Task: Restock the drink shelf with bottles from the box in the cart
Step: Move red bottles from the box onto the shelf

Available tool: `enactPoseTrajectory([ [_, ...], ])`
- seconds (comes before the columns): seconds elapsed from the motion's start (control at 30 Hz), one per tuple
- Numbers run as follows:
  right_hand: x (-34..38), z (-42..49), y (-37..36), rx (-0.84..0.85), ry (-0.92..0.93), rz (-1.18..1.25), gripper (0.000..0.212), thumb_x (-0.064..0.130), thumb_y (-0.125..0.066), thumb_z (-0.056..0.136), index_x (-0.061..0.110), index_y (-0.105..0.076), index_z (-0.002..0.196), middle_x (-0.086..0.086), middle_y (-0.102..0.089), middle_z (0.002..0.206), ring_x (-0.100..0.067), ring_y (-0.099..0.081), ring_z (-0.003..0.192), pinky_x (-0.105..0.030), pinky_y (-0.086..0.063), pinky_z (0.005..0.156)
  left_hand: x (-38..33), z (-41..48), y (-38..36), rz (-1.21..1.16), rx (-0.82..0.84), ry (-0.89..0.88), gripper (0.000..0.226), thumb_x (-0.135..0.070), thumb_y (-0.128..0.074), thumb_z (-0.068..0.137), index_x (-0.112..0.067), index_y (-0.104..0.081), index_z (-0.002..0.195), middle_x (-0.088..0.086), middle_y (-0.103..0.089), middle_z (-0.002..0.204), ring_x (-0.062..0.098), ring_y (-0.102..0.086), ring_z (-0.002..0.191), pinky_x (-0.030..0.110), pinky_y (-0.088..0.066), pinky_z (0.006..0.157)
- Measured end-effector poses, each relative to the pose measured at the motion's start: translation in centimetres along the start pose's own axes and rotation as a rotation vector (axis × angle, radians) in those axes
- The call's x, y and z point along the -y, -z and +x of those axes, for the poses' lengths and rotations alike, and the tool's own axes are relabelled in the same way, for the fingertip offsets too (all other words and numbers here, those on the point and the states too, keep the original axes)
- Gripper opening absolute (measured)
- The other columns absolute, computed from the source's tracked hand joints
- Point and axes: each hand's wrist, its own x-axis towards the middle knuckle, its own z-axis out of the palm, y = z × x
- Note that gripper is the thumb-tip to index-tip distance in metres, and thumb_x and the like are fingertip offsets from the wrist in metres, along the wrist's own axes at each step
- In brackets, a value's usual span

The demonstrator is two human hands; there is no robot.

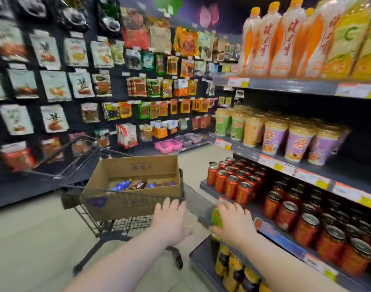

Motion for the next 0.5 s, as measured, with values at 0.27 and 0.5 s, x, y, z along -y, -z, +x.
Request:
enactPoseTrajectory([
  [0.27,17.1,7.1,-3.4,0.034,0.138,0.047,0.065,0.055,-0.051,0.085,0.028,-0.028,0.141,0.001,-0.036,0.145,-0.025,-0.028,0.136,-0.046,-0.026,0.109,18.6,-1.8,-1.8,-0.052,-0.012,0.228,0.089,-0.067,-0.05,0.079,-0.021,-0.016,0.147,0.006,-0.024,0.152,0.032,-0.015,0.142,0.052,-0.016,0.113],
  [0.5,22.5,12.4,-5.7,0.122,0.2,0.046,0.062,0.052,-0.054,0.086,0.029,-0.031,0.139,0.003,-0.038,0.144,-0.024,-0.03,0.135,-0.047,-0.026,0.111,26.0,-1.1,-4.7,-0.096,0.028,0.322,0.089,-0.067,-0.049,0.079,-0.022,-0.015,0.148,0.004,-0.023,0.153,0.031,-0.013,0.143,0.048,-0.017,0.114],
])
